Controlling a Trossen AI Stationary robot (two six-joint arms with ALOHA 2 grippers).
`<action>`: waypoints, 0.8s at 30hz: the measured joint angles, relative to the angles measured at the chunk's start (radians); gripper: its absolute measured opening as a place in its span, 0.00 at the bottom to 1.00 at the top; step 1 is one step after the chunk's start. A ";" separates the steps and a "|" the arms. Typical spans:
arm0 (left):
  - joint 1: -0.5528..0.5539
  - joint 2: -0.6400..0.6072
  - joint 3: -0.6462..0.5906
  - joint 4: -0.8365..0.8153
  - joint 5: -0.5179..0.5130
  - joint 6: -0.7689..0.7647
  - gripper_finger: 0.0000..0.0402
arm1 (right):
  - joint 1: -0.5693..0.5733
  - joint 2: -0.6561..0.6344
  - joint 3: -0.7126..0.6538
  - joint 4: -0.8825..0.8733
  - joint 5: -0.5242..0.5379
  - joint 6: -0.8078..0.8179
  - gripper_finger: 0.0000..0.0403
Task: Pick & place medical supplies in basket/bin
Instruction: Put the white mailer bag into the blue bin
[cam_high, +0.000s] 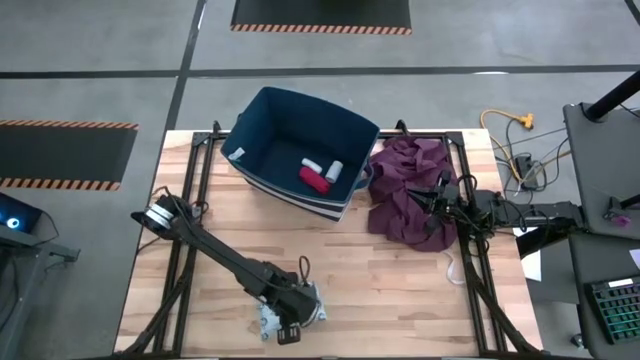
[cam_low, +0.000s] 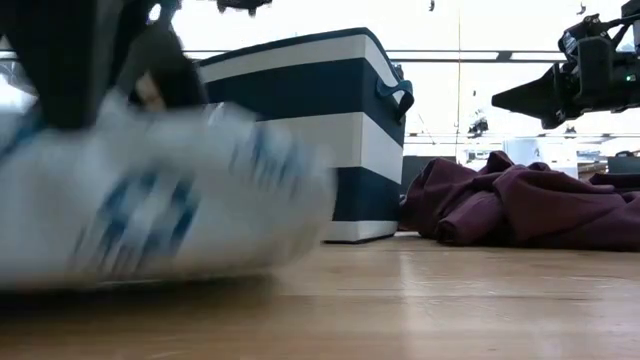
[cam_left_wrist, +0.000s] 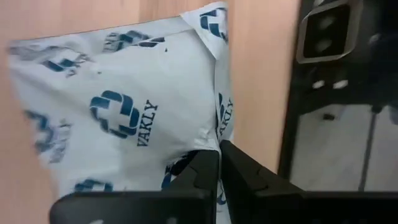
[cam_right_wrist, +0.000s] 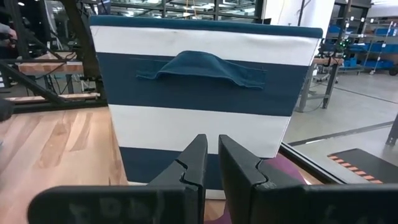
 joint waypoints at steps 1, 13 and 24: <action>0.006 -0.016 0.000 -0.002 0.000 0.000 0.00 | 0.000 0.000 0.000 0.000 0.000 0.000 0.08; 0.030 -0.107 0.003 0.013 0.000 0.013 0.00 | 0.000 -0.002 0.000 0.001 0.000 0.004 0.08; 0.046 -0.179 0.004 0.077 -0.021 0.018 0.00 | 0.000 -0.002 0.000 0.001 -0.002 0.008 0.08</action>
